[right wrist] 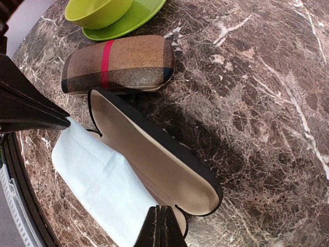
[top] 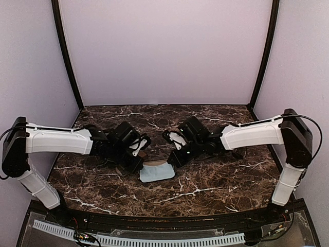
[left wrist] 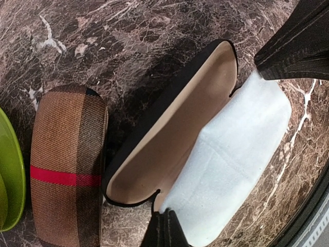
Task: Organize the sunglasses
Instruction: Place the folded cleaning cloth in the sunglasses case.
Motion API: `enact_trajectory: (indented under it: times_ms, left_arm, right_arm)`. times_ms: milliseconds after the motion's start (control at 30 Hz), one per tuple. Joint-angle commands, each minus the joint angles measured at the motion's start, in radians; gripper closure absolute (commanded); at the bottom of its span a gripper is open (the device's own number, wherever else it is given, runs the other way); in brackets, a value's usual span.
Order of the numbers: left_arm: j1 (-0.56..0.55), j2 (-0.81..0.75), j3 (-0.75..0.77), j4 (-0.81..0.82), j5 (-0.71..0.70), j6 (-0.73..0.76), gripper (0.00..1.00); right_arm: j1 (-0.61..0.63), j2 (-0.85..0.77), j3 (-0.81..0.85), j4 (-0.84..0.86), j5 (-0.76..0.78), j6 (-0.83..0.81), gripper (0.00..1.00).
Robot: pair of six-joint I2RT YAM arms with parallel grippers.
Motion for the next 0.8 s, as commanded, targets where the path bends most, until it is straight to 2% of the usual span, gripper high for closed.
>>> enact_trajectory:
  times_ms: [0, 767]
  left_arm:
    - [0.006, 0.022, 0.029, -0.024, 0.008, 0.014, 1.00]
    - [0.007, 0.083, 0.036, -0.025, 0.054, 0.028, 1.00]
  right_arm:
    - [-0.012, 0.021, 0.037, -0.004, -0.003, -0.011, 1.00]
    - [-0.015, 0.061, 0.037, -0.038, -0.048, -0.026, 1.00]
